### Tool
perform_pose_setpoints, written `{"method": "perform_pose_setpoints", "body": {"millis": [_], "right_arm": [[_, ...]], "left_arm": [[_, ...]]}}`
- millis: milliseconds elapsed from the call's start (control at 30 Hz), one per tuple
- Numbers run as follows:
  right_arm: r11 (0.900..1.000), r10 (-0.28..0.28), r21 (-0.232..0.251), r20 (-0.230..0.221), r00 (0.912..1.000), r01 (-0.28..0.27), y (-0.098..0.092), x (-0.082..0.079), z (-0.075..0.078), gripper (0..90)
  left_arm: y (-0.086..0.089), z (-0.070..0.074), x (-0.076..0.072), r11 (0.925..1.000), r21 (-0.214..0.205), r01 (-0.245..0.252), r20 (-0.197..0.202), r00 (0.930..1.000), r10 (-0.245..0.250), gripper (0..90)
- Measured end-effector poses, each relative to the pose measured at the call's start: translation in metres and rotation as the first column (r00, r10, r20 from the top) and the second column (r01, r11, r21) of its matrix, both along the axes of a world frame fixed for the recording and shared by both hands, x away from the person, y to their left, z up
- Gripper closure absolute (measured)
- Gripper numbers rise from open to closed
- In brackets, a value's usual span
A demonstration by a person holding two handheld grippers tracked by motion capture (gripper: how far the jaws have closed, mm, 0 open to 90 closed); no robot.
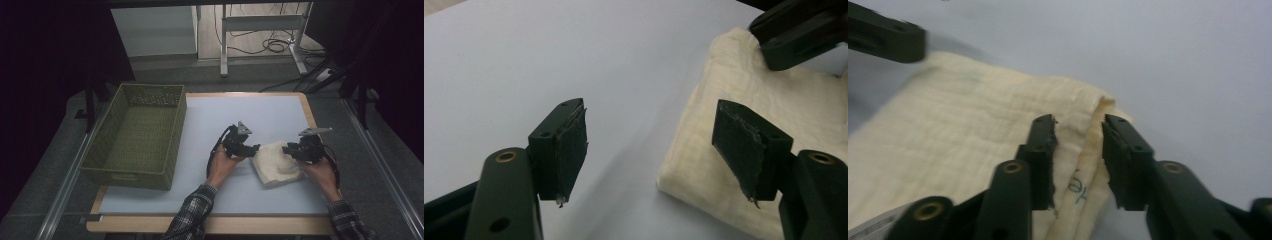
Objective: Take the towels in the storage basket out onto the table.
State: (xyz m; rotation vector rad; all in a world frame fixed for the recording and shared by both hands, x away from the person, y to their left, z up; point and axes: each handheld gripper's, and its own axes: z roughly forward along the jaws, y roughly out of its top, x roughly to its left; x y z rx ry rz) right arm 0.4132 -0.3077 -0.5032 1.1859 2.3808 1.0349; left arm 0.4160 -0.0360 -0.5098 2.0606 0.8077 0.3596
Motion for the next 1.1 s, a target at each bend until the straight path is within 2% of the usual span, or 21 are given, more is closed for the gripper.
{"method": "perform_pose_setpoints", "body": {"millis": [67,133,233,333,433,500,600,667,767,833,900,1033,1100], "right_arm": [[0.9999,0.004,-0.010,-0.009,1.0000,-0.004,0.002,0.002,-0.005,86.4],[0.9999,0.006,-0.011,-0.008,0.9999,-0.006,0.003,0.001,-0.007,89.0],[1.0000,0.009,-0.001,0.028,0.9996,-0.009,0.001,-0.006,0.000,89.3],[1.0000,-0.001,0.006,0.064,0.9980,0.001,-0.006,-0.013,0.015,89.2],[0.9996,-0.026,-0.011,0.066,0.9975,0.026,-0.012,-0.011,0.023,89.2],[0.9990,-0.036,-0.026,0.041,0.9985,0.037,-0.014,-0.006,0.017,89.0],[0.9980,-0.042,-0.049,-0.009,0.9991,0.041,-0.016,0.001,0.000,87.4],[0.9982,-0.050,-0.033,-0.003,0.9987,0.050,-0.019,0.000,-0.001,82.1],[0.9984,-0.047,-0.031,0.045,0.9979,0.048,-0.020,-0.013,0.013,73.4],[0.9988,-0.028,-0.037,0.072,0.9970,0.031,-0.018,-0.025,0.023,70.9],[0.9989,-0.004,-0.045,0.079,0.9969,0.007,-0.017,-0.038,0.029,67.4],[0.9962,0.032,-0.083,0.070,0.9970,-0.026,-0.016,-0.064,0.022,63.7],[0.9944,0.034,-0.102,0.064,0.9973,-0.028,-0.017,-0.070,0.016,62.6]], "left_arm": [[0.002,0.000,-0.001,1.0000,-0.006,0.000,-0.002,1.0000,0.000,30.4],[0.003,0.001,-0.002,0.9999,-0.015,-0.001,0.001,1.0000,0.001,30.4],[0.005,0.005,-0.003,0.9993,-0.036,-0.007,0.009,0.9999,0.007,30.4],[0.004,0.009,-0.004,0.9991,-0.041,-0.007,0.015,0.9999,0.008,30.3],[0.001,0.010,-0.004,0.9990,-0.044,-0.005,0.014,0.9999,0.005,29.9],[-0.002,0.008,-0.004,0.9992,-0.039,-0.003,0.014,0.9999,0.004,29.8],[-0.006,0.004,-0.003,0.9998,-0.019,-0.004,0.007,1.0000,0.004,29.7],[-0.009,0.001,-0.001,0.9999,-0.012,-0.002,-0.001,1.0000,0.002,29.7],[-0.012,-0.002,0.002,1.0000,0.005,-0.003,-0.008,1.0000,0.003,29.2],[-0.019,-0.008,0.005,0.9988,0.048,-0.013,-0.013,0.9998,0.014,29.2],[-0.023,-0.012,0.007,0.9977,0.065,-0.020,-0.022,0.9995,0.022,29.4],[-0.030,-0.021,0.010,0.9945,0.101,-0.029,-0.036,0.9988,0.033,29.4],[-0.031,-0.023,0.010,0.9953,0.092,-0.029,-0.037,0.9988,0.032,29.4]]}}
